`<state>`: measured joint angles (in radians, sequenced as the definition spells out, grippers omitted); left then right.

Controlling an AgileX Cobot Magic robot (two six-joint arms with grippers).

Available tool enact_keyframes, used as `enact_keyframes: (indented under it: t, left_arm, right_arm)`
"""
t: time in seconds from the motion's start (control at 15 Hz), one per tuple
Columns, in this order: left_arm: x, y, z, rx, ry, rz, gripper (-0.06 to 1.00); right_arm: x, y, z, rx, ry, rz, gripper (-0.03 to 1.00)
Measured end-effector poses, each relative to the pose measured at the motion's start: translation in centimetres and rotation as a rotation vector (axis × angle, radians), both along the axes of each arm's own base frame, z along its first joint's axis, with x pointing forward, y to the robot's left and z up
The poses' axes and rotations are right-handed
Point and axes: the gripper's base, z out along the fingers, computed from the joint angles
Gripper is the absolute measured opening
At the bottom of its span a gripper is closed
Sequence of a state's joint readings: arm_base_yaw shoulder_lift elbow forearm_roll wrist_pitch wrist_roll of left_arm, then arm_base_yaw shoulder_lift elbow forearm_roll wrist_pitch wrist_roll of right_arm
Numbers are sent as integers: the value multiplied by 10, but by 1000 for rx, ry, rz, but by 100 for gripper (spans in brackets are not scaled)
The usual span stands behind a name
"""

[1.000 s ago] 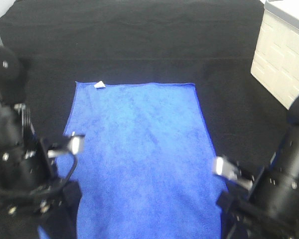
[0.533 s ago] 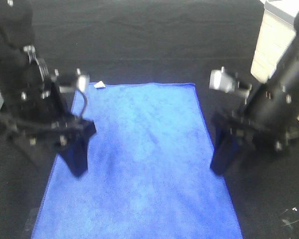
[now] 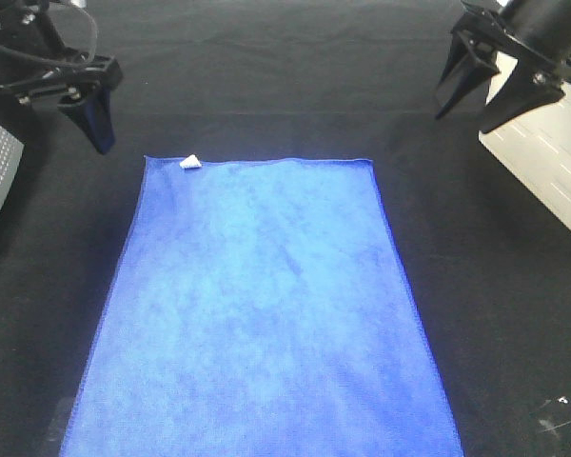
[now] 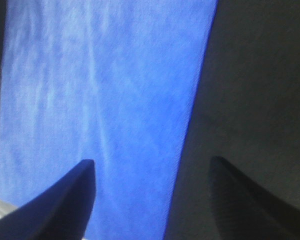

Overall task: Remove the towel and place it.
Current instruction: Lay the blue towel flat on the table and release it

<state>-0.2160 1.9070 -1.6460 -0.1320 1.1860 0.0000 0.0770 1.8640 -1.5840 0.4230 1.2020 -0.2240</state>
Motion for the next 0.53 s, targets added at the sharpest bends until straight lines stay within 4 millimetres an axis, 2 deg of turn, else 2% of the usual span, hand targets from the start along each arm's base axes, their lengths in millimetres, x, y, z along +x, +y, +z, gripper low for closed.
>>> enact_keyframes:
  t: [0.07,0.13,0.2,0.27,0.4,0.47,0.53]
  left_arm:
    - [11,8,-4,1,7,22,69]
    - [11,8,-4,1,7,22,69]
    - [28,19,-11,-1,4,47,69]
    - [39,24,-15,-8,3,63,69]
    - [59,32,-28,-55,8,98,69]
    - [74,31,-37,-100,0,93,69]
    - [83,28,-46,-119,6,84,69]
  right_arm:
    - [6,0,2,-8,-12,-8,65]
    - [6,0,2,-8,-12,-8,65]
    - [14,0,5,-6,-34,-25,73]
    - [22,1,3,-3,-39,-20,76]
    - [47,5,-6,24,-50,6,79]
    - [68,10,-17,58,-71,26,79]
    - [82,13,-24,78,-88,37,79]
